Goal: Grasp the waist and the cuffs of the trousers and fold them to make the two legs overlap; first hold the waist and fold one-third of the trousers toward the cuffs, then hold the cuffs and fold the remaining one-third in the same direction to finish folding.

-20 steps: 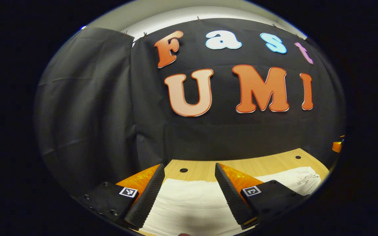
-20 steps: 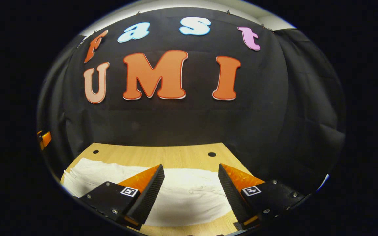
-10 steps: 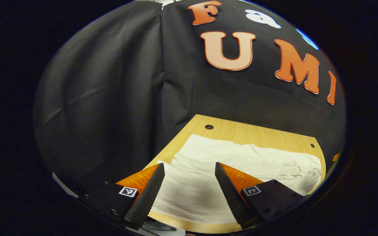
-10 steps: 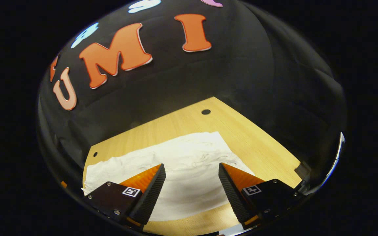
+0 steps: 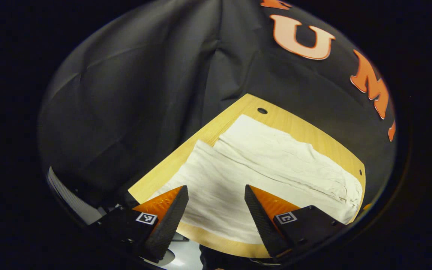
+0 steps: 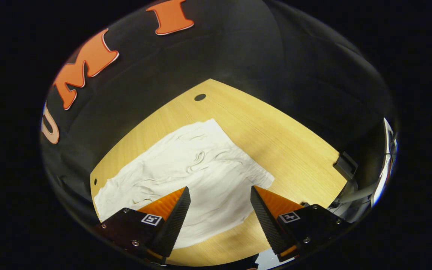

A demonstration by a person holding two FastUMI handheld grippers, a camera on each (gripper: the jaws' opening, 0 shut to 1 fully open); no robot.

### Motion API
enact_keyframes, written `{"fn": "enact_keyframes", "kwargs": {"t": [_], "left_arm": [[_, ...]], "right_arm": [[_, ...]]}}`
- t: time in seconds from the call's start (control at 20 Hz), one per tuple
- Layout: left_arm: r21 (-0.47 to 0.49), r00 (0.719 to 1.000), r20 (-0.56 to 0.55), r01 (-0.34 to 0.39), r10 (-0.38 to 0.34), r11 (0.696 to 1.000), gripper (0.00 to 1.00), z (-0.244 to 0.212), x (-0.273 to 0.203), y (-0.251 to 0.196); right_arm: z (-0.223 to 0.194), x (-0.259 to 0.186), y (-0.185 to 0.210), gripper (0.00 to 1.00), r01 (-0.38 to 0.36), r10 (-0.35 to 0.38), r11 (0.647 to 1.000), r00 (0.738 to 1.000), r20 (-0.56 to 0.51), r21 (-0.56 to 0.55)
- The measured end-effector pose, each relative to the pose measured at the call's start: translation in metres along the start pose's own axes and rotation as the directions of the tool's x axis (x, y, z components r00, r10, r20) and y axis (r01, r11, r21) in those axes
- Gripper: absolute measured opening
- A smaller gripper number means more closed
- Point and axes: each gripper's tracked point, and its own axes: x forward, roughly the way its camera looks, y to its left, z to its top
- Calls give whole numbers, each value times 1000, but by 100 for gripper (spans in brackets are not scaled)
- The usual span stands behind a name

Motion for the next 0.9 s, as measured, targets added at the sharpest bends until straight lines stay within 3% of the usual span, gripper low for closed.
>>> {"fn": "enact_keyframes", "kwargs": {"t": [0.3,0.55,0.9], "left_arm": [[-199,986,-165,-24,-9,980,97,-36,32,35],[-387,968,-248,-60,-41,920,99,-61,40,69],[-491,945,-319,-103,-68,865,99,-75,63,90]], "right_arm": [[-16,21,-11,97,16,-12,999,996,-87,46],[-23,33,-13,97,30,-22,998,991,-132,57],[-26,43,-10,97,38,-26,997,986,-162,70]]}}
